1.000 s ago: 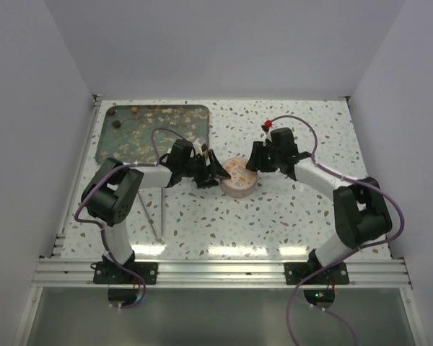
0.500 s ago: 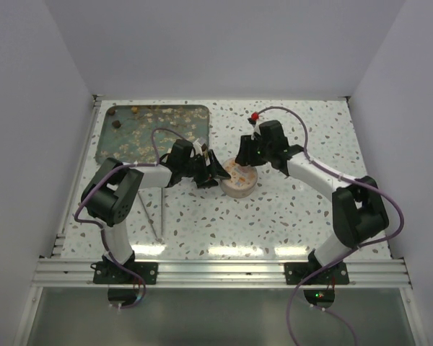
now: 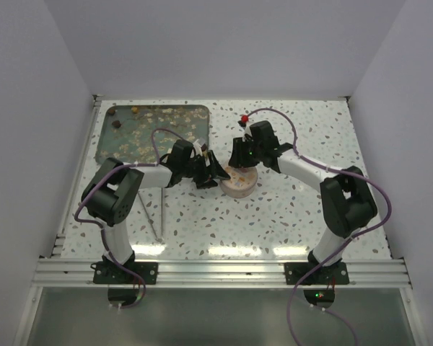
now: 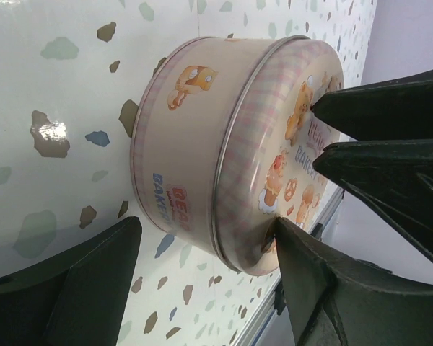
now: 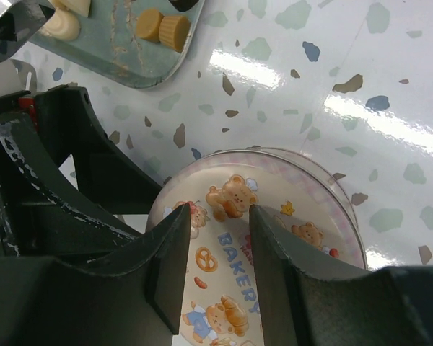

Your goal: Pack the chocolate

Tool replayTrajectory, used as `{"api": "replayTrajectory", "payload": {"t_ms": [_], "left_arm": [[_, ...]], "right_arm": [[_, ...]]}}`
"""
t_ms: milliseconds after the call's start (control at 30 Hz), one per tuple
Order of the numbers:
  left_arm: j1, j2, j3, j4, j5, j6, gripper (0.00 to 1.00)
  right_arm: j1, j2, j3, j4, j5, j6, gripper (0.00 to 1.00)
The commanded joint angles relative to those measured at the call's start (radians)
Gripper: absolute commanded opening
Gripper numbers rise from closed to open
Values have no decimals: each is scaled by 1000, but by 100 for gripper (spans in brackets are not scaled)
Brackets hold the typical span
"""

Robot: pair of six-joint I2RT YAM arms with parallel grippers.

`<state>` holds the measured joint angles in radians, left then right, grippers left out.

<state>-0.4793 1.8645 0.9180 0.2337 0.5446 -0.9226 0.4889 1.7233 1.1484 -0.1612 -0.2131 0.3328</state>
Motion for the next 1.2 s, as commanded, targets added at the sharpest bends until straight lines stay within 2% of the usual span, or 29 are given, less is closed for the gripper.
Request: {"api": "replayTrajectory", "payload": {"t_ms": [0, 333, 467, 700, 767, 867, 1000, 1167], "left_arm": [[8, 56, -41, -194, -150, 71, 78], [5, 53, -9, -215, -169, 106, 78], [4, 16, 21, -232, -215, 146, 83], [4, -140, 114, -341, -363, 238, 100], [5, -183, 131, -378, -408, 266, 100], [10, -275, 157, -424, -501, 300, 100], [40, -433, 162, -448, -609, 327, 100], [163, -557, 173, -525, -653, 386, 100]], "right_arm": [[17, 35, 25, -38, -8, -37, 42], [23, 9, -52, -66, 20, -40, 42], [23, -1, -46, -58, 14, -23, 42], [25, -42, 98, -104, -12, -38, 54], [23, -63, 132, -126, -16, -43, 56], [17, -102, 192, -159, 6, -60, 67], [-16, -151, 241, -201, 38, -71, 72], [-171, -197, 176, -216, 37, -77, 74]]}}
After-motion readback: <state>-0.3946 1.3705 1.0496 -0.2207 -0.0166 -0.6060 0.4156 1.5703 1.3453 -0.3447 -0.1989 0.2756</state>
